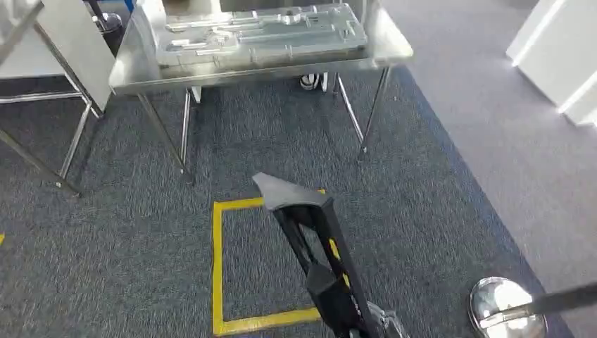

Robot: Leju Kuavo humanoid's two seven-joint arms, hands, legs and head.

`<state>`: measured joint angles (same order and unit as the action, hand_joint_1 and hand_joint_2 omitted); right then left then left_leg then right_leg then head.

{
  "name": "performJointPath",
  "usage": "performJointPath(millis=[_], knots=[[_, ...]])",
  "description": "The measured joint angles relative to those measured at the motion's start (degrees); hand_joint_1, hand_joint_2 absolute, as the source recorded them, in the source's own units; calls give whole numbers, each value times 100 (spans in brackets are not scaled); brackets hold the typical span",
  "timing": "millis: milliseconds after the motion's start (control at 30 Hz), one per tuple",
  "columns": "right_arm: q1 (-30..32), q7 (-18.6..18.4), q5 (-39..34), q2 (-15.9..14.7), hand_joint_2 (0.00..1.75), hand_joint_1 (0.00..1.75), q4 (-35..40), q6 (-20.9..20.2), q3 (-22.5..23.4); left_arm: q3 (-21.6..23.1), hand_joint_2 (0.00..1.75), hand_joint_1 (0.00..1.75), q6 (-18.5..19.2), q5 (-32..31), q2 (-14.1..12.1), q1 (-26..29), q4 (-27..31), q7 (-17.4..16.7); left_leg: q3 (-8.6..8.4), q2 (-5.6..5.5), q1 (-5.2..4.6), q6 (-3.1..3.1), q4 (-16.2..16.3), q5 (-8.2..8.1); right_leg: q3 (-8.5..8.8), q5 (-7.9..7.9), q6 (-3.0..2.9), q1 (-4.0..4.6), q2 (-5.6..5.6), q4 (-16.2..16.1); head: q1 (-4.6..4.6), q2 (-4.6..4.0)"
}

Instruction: Take the parts from the cabinet and place them on the table.

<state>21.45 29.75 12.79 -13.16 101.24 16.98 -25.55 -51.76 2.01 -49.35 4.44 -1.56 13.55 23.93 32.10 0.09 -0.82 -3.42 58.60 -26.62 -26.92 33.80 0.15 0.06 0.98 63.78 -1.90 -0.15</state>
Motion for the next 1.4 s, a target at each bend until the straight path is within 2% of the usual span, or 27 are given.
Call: performJointPath(millis=[100, 133, 167, 233, 267, 300, 333, 367, 433, 500, 533, 600, 633, 667, 733, 767, 800, 833, 867, 933, 1000, 1067, 1133, 1200, 1300, 1333, 1400], knots=[[25, -79, 18, 0, 175, 175, -39, 59, -2, -4, 0, 0, -26, -48, 2, -21, 0, -9, -18, -134, 29, 1, -16, -41, -674, 527, 106, -105, -45, 885, 0, 0], [33, -109, 30, 0, 175, 175, -61, 78, -13, -7, 0, 0, -26, -59, 2, -14, 0, -13, -40, -176, 41, 17, -16, -68, -795, 547, 138, -135, -45, 931, 0, 0], [38, -127, 44, 0, 175, 175, -83, 94, -33, -11, 0, 0, -26, -68, 4, -3, 0, -26, -77, -233, 64, 48, -14, -100, -829, 366, 146, -162, -46, 788, 0, 0], [52, -175, 46, 0, 175, 175, -98, 142, -55, -37, 0, 0, -24, -100, 15, 18, 0, -33, -174, -332, 112, 119, -12, -164, -634, -314, 191, -206, -94, 39, 0, 0], [63, -201, 50, 0, 175, 175, -103, 171, -68, -50, 0, 0, -24, -105, 20, 17, 0, -35, -195, -368, 126, 157, -13, -194, -531, -616, 210, -236, -225, -369, 2, 0], [55, -230, 59, 2, 175, 175, -127, 181, -94, -74, 0, 0, -24, -109, 20, 1, 0, -42, -219, -410, 138, 193, 3, -207, -559, -439, 227, -229, -440, -398, 2, 0], [55, -234, 63, 4, 175, 175, -136, 205, -109, -90, 0, 0, -24, -127, 20, -20, 0, -50, -153, -468, 142, 239, 18, -211, -594, -181, 171, -198, -422, -403, 0, 0], [89, -262, 66, 4, 175, 175, -138, 214, -120, -94, 0, 0, -22, -142, 24, -21, 0, -57, -121, -508, 146, 295, 10, -232, -577, -439, 107, -184, -395, -435, 4, 0], [86, -323, 70, -2, 175, 175, -149, 255, -168, -103, 0, 0, -9, -173, 33, 20, 0, -61, -189, -528, 125, 364, 99, -206, -517, -473, 27, -194, -310, -453, 2, 0], [74, -380, 48, -11, 175, 175, -149, 295, -190, -118, 0, 0, -9, -199, 37, 8, 0, -66, -65, -208, 141, 405, 372, -428, -454, -488, -47, -187, -223, -482, -2, 0], [74, -402, 0, -9, 175, 175, -149, 293, -197, -129, 0, 0, -9, -212, 37, -19, 0, -66, 121, -133, 138, 415, 720, -638, -454, -477, -72, -171, -177, -482, 2, 0], [76, -428, -85, -11, 175, 175, -173, 282, -214, -144, 0, 0, -13, -247, 37, -30, 0, -66, 548, -92, 141, 432, 1523, -1004, -453, -450, -111, -131, -86, -481, 0, 0], [77, -433, -92, -11, 175, 175, -188, 295, -225, -151, 0, 0, -26, -277, 37, -17, 0, -76, 670, -86, 140, 439, 1726, -1035, -446, -442, -123, -115, -60, -480, 0, 0], [77, -437, -92, -11, 175, 175, -195, 310, -229, -155, 0, 0, -26, -286, 37, 3, 0, -79, 659, -85, 139, 437, 1661, -933, -430, -431, -129, -101, -44, -480, 0, 0], [78, -437, -90, -11, 175, 175, -195, 343, -229, -176, 0, 0, -26, -288, 37, 12, 0, -79, 330, -76, 129, 389, 892, -419, -375, -372, -129, -70, -36, -480, 0, 0], [77, -441, -57, -11, 175, 175, -195, 378, -229, -195, 0, 0, -26, -293, 37, 9, 0, -79, 105, -52, 101, 309, 425, -173, -332, -349, -127, -58, -15, -481, 0, 0], [76, -444, -33, -11, 175, 175, -195, 391, -234, -216, 0, 0, -24, -297, 26, 4, 0, -79, -17, 23, 66, 219, 175, -203, -305, -330, -116, -63, -3, -484, 2, 0], [77, -452, 16, -11, 175, 175, -192, 429, -234, -230, 0, 0, -9, -306, 31, -9, 0, -79, -16, 19, 34, 221, 161, -553, -307, -317, -77, -46, -14, -478, 0, 0], [72, -463, 90, -11, 175, 175, -188, 485, -234, -234, 0, 0, -6, -324, 28, -17, 0, -77, -19, 1, 31, 204, 157, -638, -321, -299, -29, -57, -6, -495, 2, 0], [79, -492, 285, -11, 175, 175, -157, 588, -238, -251, 0, 0, 11, -361, 13, 31, 0, -76, -102, -20, 51, 124, 29, -347, -249, -394, 49, -47, -4, -356, 2, 0], [57, -529, 523, -11, 175, 175, -94, 697, -229, -269, 0, 0, 35, -398, 13, 15, 0, -74, -268, -19, 94, 76, -28, -302, -292, -238, 84, -67, -40, -138, 2, 0], [23, -601, 799, 4, 175, 175, 18, 837, -212, -289, 0, 0, 68, -415, 9, -15, 0, -72, -317, -22, 94, 50, -28, -334, -720, 96, 128, -96, -62, 535, 2, 0], [17, -682, 1019, 15, 175, 175, 134, 911, -162, -302, 0, 0, 98, -468, -2, -20, 0, -70, -373, -38, 94, 65, -26, -398, -1193, 243, 166, -119, -65, 1101, 2, 0], [-27, -794, 1167, 15, 175, 175, 282, 918, -57, -334, 0, 0, 103, -498, -9, -12, 0, -70, -487, -58, 109, 94, -26, -503, -1271, -79, 197, -157, -64, 833, 2, 0], [-136, -963, 1450, 15, 175, 175, 443, 1005, 132, -358, 0, 0, 114, -587, -11, -14, 0, -68, -682, -79, 143, 174, -39, -691, -1020, -921, 171, -175, -71, -219, 4, 0], [-215, -1053, 1493, 28, 175, 175, 463, 986, 233, -365, 0, 0, 114, -612, -11, -44, 0, -63, -721, -91, 136, 214, -39, -721, -1073, -720, 165, -113, -71, -243, 6, 0], [-323, -1185, 1506, 28, 175, 175, 586, 909, 506, -367, 0, 0, 118, -665, -22, -75, 0, -61, -822, -84, 135, 304, -88, -742, -1028, -755, 63, -98, -82, -264, 7, 0]])
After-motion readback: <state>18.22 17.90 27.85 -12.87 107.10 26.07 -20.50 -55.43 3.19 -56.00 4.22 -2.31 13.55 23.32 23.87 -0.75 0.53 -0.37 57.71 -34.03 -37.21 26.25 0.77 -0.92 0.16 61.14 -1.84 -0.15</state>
